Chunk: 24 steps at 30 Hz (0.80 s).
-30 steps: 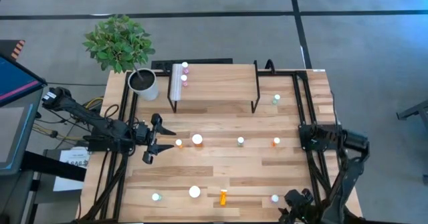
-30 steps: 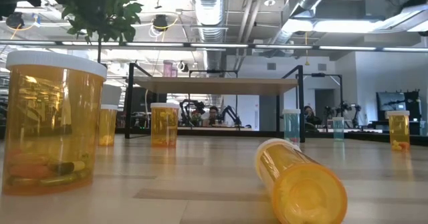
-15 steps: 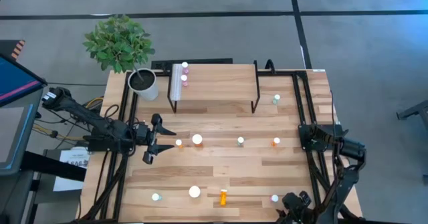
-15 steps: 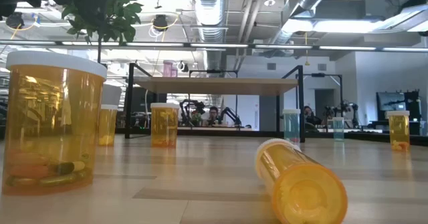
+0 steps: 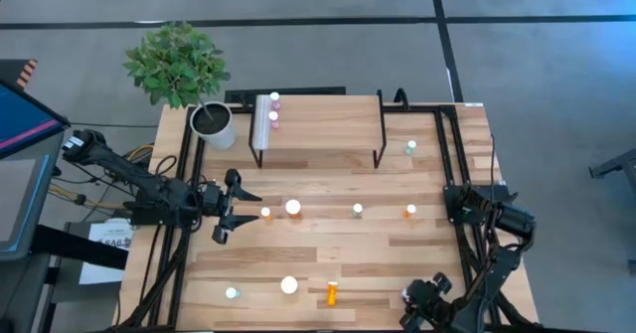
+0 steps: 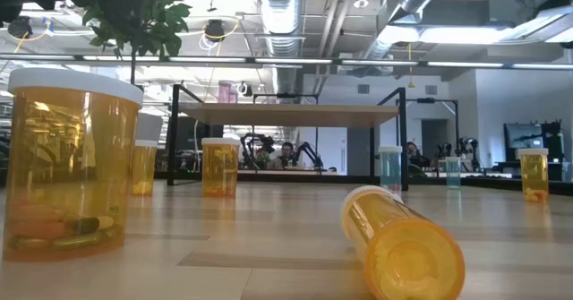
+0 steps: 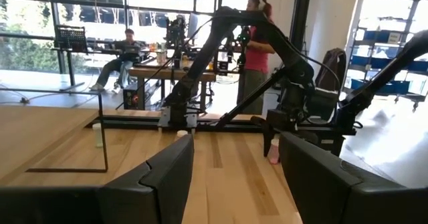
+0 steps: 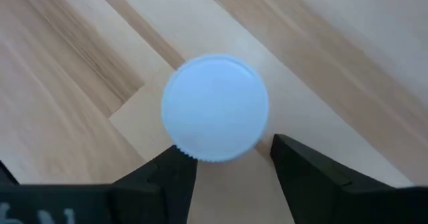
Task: Pick and place medicine bottles onto shelf by color
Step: Put the pink pill bottle on the shelf aligned with the other pink pill bottles
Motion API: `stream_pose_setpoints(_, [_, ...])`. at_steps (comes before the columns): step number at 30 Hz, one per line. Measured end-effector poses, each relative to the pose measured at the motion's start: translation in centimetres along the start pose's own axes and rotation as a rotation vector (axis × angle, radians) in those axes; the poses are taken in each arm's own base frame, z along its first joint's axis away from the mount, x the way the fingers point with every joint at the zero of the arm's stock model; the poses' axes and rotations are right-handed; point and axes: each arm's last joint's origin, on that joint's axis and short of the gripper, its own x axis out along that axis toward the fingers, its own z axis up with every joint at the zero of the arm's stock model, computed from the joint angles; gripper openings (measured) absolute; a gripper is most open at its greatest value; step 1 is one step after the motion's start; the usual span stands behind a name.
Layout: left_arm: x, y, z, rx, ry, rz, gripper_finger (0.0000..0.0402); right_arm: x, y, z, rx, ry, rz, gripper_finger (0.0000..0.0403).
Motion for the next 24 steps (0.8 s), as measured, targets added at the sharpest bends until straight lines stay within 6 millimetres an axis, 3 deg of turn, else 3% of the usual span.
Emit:
stream_pose_setpoints(16, [0.0, 0.0, 0.0, 0.0, 0.0, 0.0, 0.0208, 0.24, 0.39, 0.29, 0.02, -0.09, 0.051, 0.0214])
stream_pose_setpoints(24, [0.0, 0.0, -0.01, 0.0, 0.001, 0.0, 0.0208, 0.38, 0.46, 0.37, 0.028, -0.038, 0.034, 0.0214])
